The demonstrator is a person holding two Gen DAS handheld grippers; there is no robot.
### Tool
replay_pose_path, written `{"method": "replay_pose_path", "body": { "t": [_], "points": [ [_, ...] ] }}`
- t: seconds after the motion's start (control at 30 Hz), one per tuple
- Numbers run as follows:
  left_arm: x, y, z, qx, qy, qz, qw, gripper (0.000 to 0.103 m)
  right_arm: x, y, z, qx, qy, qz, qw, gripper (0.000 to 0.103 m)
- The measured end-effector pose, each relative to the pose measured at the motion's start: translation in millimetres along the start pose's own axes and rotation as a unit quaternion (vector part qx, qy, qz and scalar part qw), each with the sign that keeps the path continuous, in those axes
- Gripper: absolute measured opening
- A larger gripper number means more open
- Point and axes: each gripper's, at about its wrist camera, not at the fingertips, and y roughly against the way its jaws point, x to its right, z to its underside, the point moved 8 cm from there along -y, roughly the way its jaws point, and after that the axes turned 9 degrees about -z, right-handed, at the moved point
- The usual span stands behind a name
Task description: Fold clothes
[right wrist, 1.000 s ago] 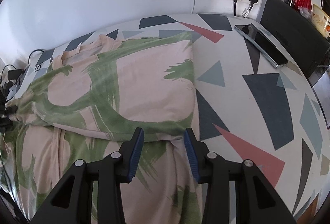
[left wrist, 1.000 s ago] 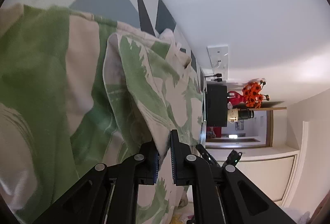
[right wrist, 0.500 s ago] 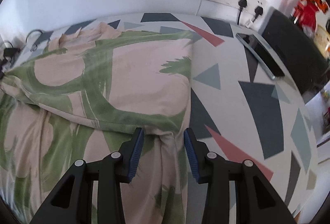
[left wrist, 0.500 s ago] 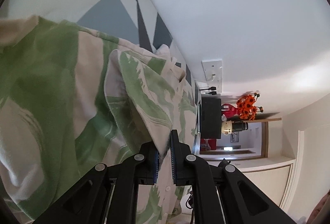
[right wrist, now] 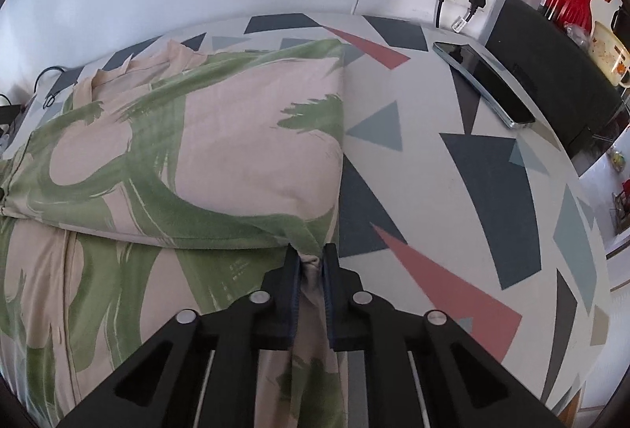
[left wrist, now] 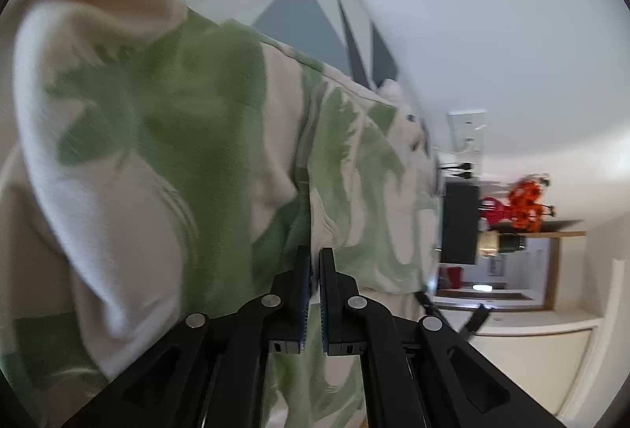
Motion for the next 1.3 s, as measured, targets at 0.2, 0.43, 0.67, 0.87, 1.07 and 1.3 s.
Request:
{"method": "replay_pose_path", "body": {
  "t": [0.2, 0.43, 0.67, 0.87, 1.07, 1.3],
  "points": [
    [7.3, 29.1, -10.0, 0.042, 0.002, -0.008, 0.9991, 0.003, 5.6, 17.7, 0.3, 0.015, -0.046, -0.020, 0.999, 0.028],
    [57.6, 33.4, -12.2, 0.086, -0.039, 0.006, 0.9955, 0.021, -21.3, 32.5, -23.2, 0.063, -0.030, -0.040, 0.997, 0.042],
    [77.3, -28.8, 2.7, 0.050, -0.078, -0.093, 0.9913, 0.021, -46.4, -7.5, -39.9, 0.018, -0.007, -0.035, 0.999, 0.058],
    [63.8, -48.9, 8.8, 0.044, -0.054, -0.135, 0.9884, 0.021, -43.2, -27.2, -31.8, -0.016, 0.011, -0.022, 1.000, 0.058],
    [54.1, -27.7, 15.3, 0.070, 0.002, -0.146, 0.9867, 0.022, -44.7, -25.3, -34.1, -0.020, 0.022, -0.030, 0.999, 0.058],
    [22.0, 94.0, 67.8, 0.247, 0.064, -0.190, 0.9482, 0.024, -50.5, -0.9, -54.1, 0.023, 0.009, -0.074, 0.997, 0.058]
  ]
}}
